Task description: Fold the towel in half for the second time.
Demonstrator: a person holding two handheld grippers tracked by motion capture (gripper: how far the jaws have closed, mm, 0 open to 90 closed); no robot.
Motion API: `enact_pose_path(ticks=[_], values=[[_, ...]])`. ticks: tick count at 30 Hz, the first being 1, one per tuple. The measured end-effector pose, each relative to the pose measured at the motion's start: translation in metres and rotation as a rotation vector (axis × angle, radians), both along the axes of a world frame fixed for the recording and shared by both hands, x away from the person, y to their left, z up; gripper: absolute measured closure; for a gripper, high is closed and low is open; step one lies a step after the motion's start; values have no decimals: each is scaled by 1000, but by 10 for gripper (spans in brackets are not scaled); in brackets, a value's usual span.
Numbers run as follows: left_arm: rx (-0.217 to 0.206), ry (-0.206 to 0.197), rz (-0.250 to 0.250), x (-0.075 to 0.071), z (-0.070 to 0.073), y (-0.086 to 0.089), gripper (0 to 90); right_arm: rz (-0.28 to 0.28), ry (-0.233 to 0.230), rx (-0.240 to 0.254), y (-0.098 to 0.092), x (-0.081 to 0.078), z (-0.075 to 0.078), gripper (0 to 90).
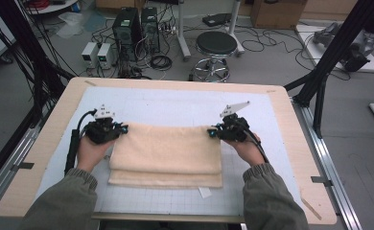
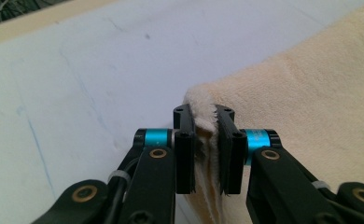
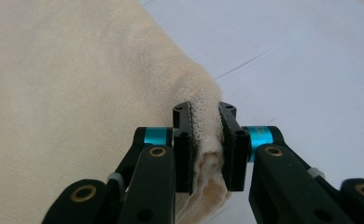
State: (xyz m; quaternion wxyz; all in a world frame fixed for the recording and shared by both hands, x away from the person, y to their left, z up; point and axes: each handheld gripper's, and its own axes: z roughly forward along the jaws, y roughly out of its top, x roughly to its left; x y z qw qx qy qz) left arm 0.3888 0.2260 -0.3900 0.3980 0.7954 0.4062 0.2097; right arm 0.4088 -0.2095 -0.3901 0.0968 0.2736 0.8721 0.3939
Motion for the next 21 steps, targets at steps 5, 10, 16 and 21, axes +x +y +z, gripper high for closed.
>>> enact_pose_path(ticks=[5, 10, 16, 21], values=[[-21, 0, 43, 34, 16, -4, 786, -64, -13, 11, -3, 32, 13, 779], [0, 16, 75, 45, 17, -5, 636, -122, -10, 10, -5, 49, 4, 600], [-20, 15, 36, 25, 6, 8, 555, -105, -9, 12, -2, 35, -1, 451], [-35, -6, -30, 1, 1, 10, 510, -74, -33, 13, 0, 8, 4, 383]])
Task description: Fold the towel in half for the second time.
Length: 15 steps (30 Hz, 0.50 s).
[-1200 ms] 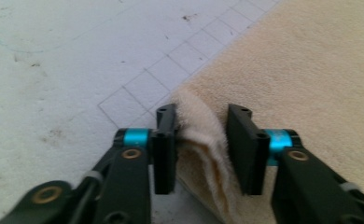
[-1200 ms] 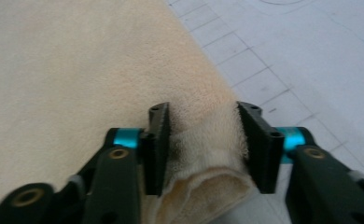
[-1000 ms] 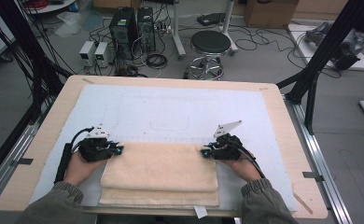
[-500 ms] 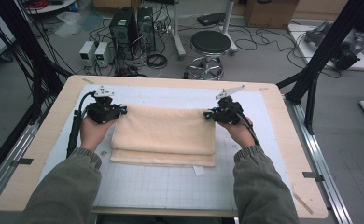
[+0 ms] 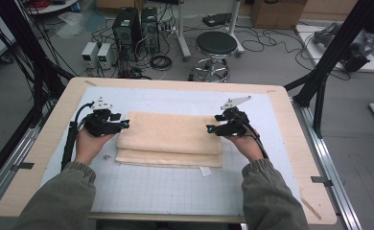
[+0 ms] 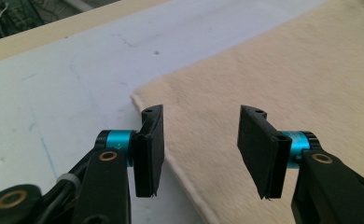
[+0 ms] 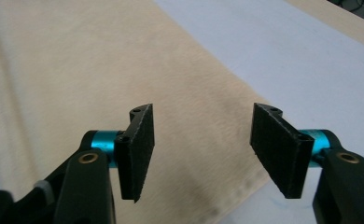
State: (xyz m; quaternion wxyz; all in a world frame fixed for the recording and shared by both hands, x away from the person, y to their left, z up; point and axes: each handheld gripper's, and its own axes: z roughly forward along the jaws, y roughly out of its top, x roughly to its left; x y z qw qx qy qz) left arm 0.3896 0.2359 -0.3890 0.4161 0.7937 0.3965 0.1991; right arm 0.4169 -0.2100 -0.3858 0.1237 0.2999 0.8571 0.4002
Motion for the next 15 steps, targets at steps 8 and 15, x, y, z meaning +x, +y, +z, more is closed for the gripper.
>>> enact_pose_path(ticks=[8, 15], values=[[14, -31, -75, -36, -10, 5, 447, 52, -33, 0, -4, -34, -6, 353], [14, -50, -116, -54, -18, 8, 427, 82, -11, -47, -3, -49, -6, 307]])
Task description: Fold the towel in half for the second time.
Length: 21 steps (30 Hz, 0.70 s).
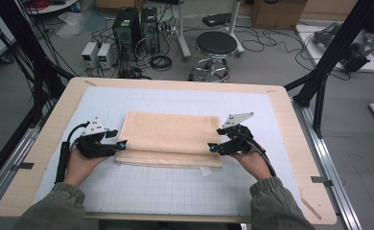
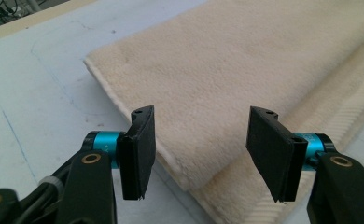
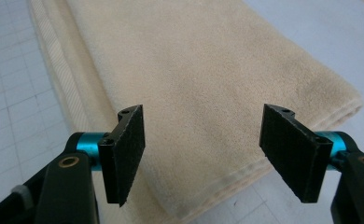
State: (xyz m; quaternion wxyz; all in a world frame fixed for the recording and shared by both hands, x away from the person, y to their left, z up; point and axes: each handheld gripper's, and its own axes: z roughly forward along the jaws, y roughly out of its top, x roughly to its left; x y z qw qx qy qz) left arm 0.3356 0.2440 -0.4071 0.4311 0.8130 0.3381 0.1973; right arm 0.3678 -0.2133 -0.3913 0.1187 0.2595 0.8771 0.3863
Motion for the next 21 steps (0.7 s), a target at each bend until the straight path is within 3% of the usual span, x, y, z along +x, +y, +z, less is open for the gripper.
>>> enact_pose_path(ticks=[3, 7, 8, 11, 15, 21], values=[[2, -9, -10, -3, -4, 0, 427, -13, -37, 20, -4, -7, -2, 328], [-4, -16, -16, -4, -8, -1, 422, -27, -16, 33, -10, -15, -18, 326], [-3, -14, -18, -3, -8, -2, 422, -24, 7, 22, -10, -15, -21, 324], [11, -5, -29, -1, -12, -4, 422, -16, 13, 20, -5, -16, -24, 334], [30, 20, -36, 2, -19, -6, 442, 17, -3, 12, 4, -15, -27, 429], [69, 53, -40, 6, -26, -10, 582, 14, 24, 0, 6, -9, -38, 583]])
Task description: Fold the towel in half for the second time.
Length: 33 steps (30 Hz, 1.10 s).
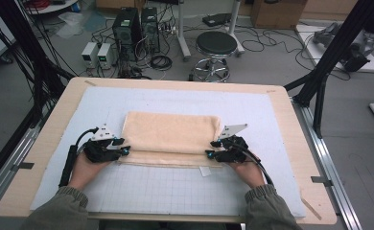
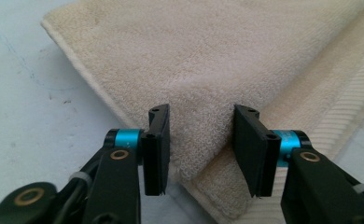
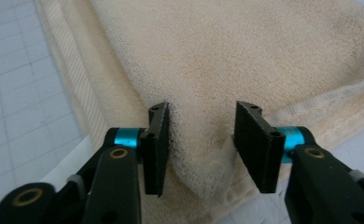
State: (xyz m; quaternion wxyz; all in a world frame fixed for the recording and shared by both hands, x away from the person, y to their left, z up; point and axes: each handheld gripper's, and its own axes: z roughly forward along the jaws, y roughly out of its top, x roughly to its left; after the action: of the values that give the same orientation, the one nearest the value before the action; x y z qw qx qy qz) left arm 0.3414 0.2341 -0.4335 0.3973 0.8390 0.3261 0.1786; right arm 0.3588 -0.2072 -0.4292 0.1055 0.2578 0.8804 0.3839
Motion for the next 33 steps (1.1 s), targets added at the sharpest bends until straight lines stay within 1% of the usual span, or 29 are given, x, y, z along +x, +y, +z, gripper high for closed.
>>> enact_pose_path(ticks=[2, 4, 5, 7, 9, 10, 11, 12, 13, 15, 17, 19, 20, 21, 22, 23, 24, 25, 26, 27, 28, 30, 33], values=[[3, -8, 5, -1, 0, -1, 628, 5, -10, 1, 0, 1, 0, 632], [3, -5, 4, -1, 0, 0, 637, -2, -11, 4, -2, 2, 1, 620], [0, -8, 9, -1, 1, 0, 632, -4, -19, 7, -3, 1, 2, 606], [0, -13, 12, -2, 2, 0, 608, -2, -51, 6, -3, -2, 7, 554], [-6, -21, 22, -3, 4, 1, 551, -3, -82, 1, -3, -5, 13, 518], [-20, -28, 33, -4, 6, 2, 522, -1, -96, 1, -3, -7, 15, 511], [-32, -35, 32, -4, 7, 3, 513, 10, -108, 9, -3, -8, 17, 506], [-52, -42, 29, -6, 9, 4, 513, 16, -110, 20, -2, -10, 19, 506], [-54, -46, 25, -6, 10, 4, 507, 27, -122, 20, -1, -10, 19, 506], [-54, -47, 15, -7, 10, 3, 506, 33, -104, 8, 0, -9, 17, 510], [-45, -32, 10, -6, 8, 2, 508, 29, -60, -15, 1, -6, 11, 517], [-21, -12, 2, -4, 4, 0, 522, 28, -25, -32, 0, -2, 6, 551], [-2, -5, -3, -3, 2, -1, 542, 27, -12, -36, -1, -1, 4, 576], [8, -3, -4, -3, 1, -2, 568, 28, 0, -36, -1, 0, 2, 607], [21, -7, -3, -3, 0, -3, 594, 28, 3, -35, -1, 1, 1, 632], [26, -10, -7, -3, 0, -3, 630, 27, 2, -34, -1, 1, 1, 663], [23, -12, -4, -3, 1, -3, 670, 26, 3, -30, -1, 2, 1, 697], [11, -10, -1, -3, 1, -2, 704, 26, 4, -22, -1, 3, 0, 731], [14, -10, -4, -3, 2, -1, 753, 21, 15, -6, -2, 4, 1, 781], [8, -14, -1, -3, 3, 0, 784, 21, 18, 6, -3, 4, 2, 792], [1, -14, 2, -4, 5, 2, 805, 19, 19, 8, -3, 3, 3, 805], [-10, -22, -1, -6, 9, 4, 828, 27, -1, 13, -3, 1, 7, 823], [-22, -39, 0, -10, 15, 6, 836, 35, -21, 40, -6, -4, 16, 830]])
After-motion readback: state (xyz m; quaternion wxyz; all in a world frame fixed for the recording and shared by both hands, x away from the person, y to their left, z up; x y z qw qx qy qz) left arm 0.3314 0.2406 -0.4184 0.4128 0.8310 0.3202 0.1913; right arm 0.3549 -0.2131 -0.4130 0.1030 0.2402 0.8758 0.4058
